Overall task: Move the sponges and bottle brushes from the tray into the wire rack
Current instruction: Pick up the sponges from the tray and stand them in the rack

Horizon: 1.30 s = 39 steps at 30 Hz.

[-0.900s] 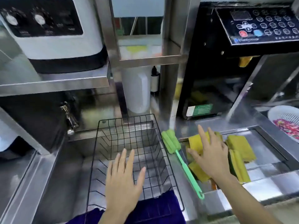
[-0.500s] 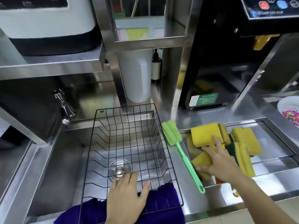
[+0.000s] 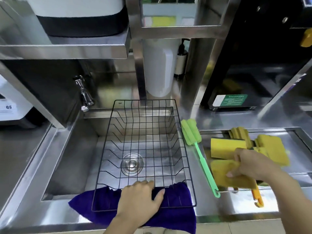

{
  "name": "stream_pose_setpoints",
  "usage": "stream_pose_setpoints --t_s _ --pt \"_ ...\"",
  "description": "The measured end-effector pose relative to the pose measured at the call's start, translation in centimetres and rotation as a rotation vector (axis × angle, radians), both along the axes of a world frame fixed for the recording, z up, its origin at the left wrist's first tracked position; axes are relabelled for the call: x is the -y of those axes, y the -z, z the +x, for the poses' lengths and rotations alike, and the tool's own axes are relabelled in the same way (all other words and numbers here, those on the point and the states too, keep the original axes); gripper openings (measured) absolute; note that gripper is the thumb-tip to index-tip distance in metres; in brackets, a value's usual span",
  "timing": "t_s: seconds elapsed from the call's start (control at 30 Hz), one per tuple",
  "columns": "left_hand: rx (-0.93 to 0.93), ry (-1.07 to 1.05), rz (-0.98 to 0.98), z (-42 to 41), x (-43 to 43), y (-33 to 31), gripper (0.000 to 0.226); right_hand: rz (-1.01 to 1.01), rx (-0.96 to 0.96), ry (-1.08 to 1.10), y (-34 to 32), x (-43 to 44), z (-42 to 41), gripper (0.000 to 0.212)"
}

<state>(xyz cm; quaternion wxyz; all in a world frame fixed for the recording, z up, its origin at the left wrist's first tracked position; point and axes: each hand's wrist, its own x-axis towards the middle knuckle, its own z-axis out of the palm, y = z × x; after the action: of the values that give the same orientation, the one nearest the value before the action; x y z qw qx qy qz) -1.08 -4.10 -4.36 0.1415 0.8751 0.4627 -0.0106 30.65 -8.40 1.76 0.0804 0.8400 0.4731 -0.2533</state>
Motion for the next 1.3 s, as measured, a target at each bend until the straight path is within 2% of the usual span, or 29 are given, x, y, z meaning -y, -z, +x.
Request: stream_pose_setpoints --t_s 0.1,0.2,0.27,0.33,0.4,0.5,0.6,0.7,0.83,0.93,1.03,1.17,1.3 --pt "-0.010 -0.008 0.001 0.1 0.0 0.1 0.044 0.138 -0.058 0.055 -2.8 -0.7 0.4 0.052" --pt "-0.012 -0.015 -0.009 0.2 0.1 0.1 0.043 0.303 -0.219 0.097 -5.3 -1.8 -0.7 0.060" --pt "-0.006 -0.016 -0.004 0.2 0.2 0.1 0.043 0.395 -0.279 0.028 -5.8 -2.8 -2.7 0.075" --pt "0.000 -0.017 -0.002 0.2 0.2 0.2 0.042 0.489 -0.309 -0.097 -5.3 -3.6 -5.3 0.070" --pt "0.001 -0.014 -0.005 0.2 0.2 0.2 0.041 0.535 -0.300 -0.204 -3.8 -4.3 -8.4 0.064" --pt "-0.006 -0.004 0.009 0.3 0.2 0.4 0.041 0.578 -0.147 -0.292 -0.8 -5.2 -12.6 0.056" --pt "0.000 -0.004 0.021 0.3 0.2 0.5 0.042 0.527 0.069 -0.444 1.6 -5.5 -16.1 0.045" --pt "0.019 -0.004 0.036 0.1 0.3 0.7 0.041 0.464 0.196 -0.595 3.6 -5.1 -17.5 0.045" --pt "0.080 0.030 0.064 0.0 0.4 0.9 0.045 0.311 0.023 -0.694 5.8 -4.6 -15.9 0.048" --pt "0.108 0.049 0.072 -0.1 0.3 1.0 0.046 0.165 -0.082 -0.716 5.3 -5.0 -15.2 0.035" --pt "0.114 0.050 0.080 -0.1 0.4 1.0 0.046 0.047 -0.134 -0.698 4.4 -5.9 -15.5 0.034" --pt "0.123 0.067 0.101 -0.2 0.8 1.2 0.049 0.199 -0.261 -0.549 4.1 -6.8 -15.6 0.042" --pt "0.135 0.077 0.113 -0.1 0.7 0.9 0.050 0.388 -0.368 -0.448 4.3 -8.0 -16.8 0.075"
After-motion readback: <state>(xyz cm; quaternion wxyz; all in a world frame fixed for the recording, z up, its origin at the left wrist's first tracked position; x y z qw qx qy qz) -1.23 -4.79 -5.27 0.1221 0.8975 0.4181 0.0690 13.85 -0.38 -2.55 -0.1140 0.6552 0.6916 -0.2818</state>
